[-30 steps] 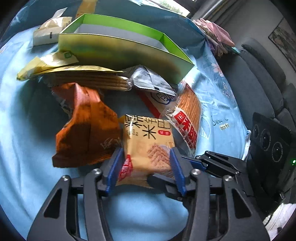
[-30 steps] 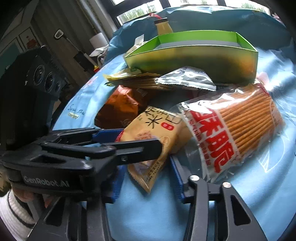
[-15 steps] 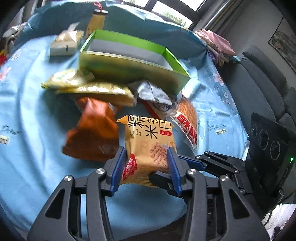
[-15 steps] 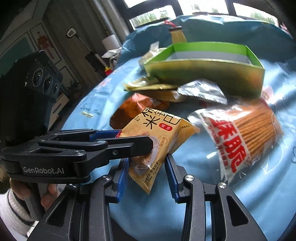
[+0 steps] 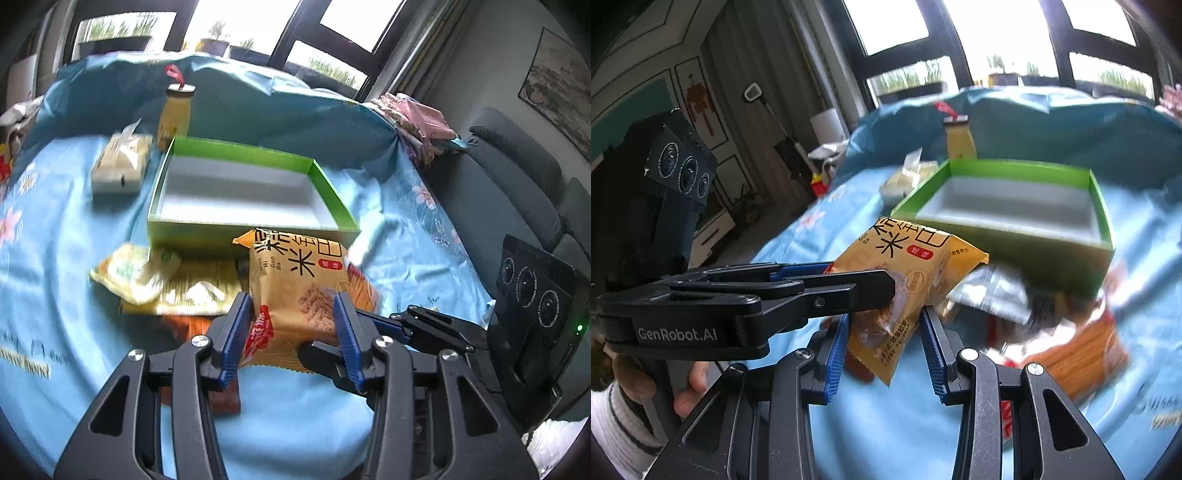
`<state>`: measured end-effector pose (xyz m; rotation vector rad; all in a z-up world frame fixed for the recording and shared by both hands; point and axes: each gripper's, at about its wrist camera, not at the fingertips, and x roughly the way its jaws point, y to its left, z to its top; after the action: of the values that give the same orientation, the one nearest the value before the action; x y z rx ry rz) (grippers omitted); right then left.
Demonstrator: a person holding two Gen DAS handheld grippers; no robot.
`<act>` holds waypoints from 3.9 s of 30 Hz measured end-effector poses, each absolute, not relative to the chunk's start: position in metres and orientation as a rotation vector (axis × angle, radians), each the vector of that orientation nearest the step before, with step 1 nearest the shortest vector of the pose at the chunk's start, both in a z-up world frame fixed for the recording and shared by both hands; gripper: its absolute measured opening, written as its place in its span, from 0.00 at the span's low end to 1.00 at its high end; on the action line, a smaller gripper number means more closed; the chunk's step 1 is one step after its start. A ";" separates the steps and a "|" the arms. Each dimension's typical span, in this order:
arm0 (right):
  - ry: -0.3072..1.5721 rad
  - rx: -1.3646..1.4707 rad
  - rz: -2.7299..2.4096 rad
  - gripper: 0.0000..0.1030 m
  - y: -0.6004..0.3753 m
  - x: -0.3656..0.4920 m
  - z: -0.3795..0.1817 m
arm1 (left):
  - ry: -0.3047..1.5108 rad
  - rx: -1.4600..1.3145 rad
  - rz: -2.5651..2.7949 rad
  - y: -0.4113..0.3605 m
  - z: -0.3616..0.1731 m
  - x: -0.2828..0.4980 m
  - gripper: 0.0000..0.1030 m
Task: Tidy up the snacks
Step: 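Lift the rice-cracker bag and carry it over the green box, then open both grippers to drop the bag into the box, then withdraw both grippers from the box back over the snacks, then move both grippers down toward the red-labeled pretzel-stick bag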
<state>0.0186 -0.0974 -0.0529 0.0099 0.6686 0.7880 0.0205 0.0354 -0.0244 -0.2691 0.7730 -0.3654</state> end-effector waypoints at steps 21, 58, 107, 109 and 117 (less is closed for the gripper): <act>0.654 0.002 0.743 0.40 -0.101 0.140 -0.045 | 0.833 -0.265 -0.320 0.021 -0.029 0.154 0.49; 0.656 0.032 0.562 0.58 -0.180 0.088 -0.038 | 0.783 -0.108 0.078 0.018 -0.013 0.068 0.87; 0.835 0.045 0.519 0.59 -0.254 0.084 -0.110 | 1.060 -0.209 0.037 -0.046 -0.098 0.037 0.87; 0.838 0.039 0.535 0.59 -0.253 0.093 -0.113 | 1.085 -0.237 0.035 -0.048 -0.104 0.038 0.87; 0.858 0.014 0.608 0.59 -0.246 0.125 -0.118 | 1.134 -0.273 0.010 -0.062 -0.117 0.041 0.87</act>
<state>0.1245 -0.2462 -0.1176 0.0138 0.8578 0.6080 0.0413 -0.0620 -0.1171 -0.2732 1.1341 0.0099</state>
